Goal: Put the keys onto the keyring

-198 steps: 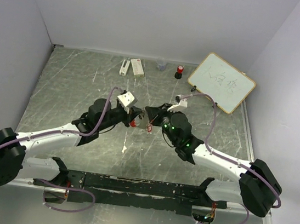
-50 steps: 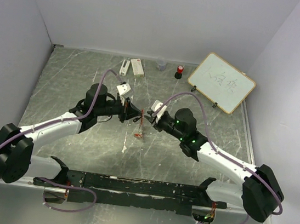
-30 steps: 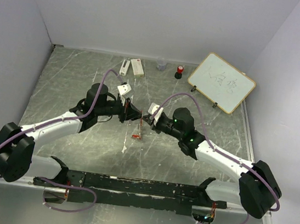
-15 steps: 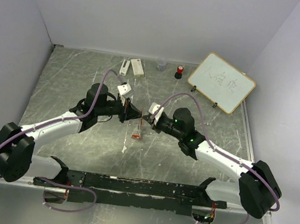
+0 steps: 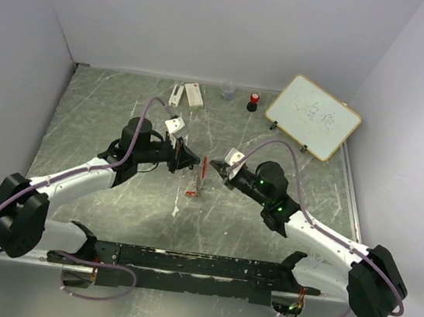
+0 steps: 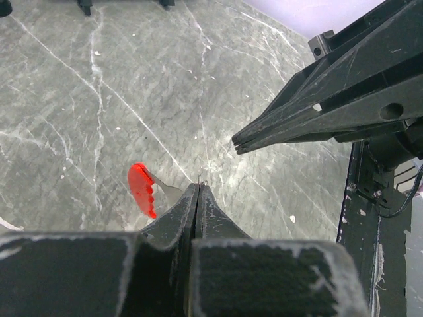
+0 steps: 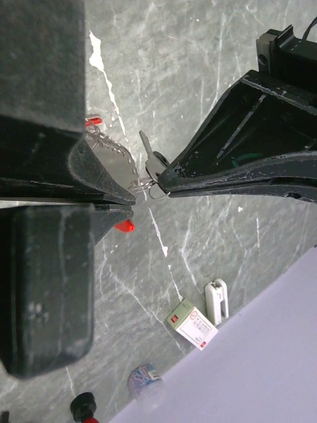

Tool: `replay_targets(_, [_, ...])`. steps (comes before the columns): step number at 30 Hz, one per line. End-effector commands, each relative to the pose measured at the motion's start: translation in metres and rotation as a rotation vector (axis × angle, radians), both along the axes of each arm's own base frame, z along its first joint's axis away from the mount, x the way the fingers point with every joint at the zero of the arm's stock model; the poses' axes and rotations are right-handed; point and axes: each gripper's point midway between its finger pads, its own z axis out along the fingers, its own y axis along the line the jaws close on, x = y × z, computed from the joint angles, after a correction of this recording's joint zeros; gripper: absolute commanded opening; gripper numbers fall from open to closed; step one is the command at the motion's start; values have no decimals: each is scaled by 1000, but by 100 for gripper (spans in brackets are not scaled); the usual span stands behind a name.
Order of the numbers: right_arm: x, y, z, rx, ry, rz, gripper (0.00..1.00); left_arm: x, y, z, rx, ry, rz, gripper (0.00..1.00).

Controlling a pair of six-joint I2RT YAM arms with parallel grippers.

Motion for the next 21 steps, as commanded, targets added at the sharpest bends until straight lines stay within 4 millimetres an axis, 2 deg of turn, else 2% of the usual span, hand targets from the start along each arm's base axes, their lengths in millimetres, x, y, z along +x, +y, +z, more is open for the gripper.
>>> replay_targets(1, [2, -5, 16, 58, -38, -25, 0, 5, -4, 16, -49, -42, -13, 7])
replay_targets(4, [4, -5, 12, 22, -28, -29, 0, 5, -4, 15, -51, -40, -15, 7])
replay_targets(6, [7, -5, 6, -20, -4, -32, 14, 5, -4, 17, -52, -45, -16, 7])
replay_targets(10, [3, -1, -2, -70, 11, 16, 28, 4, -4, 18, -50, -48, -23, 7])
replay_targets(21, [-4, 20, -15, -98, 29, 144, 29, 0, -6, 18, -46, -49, -53, 7])
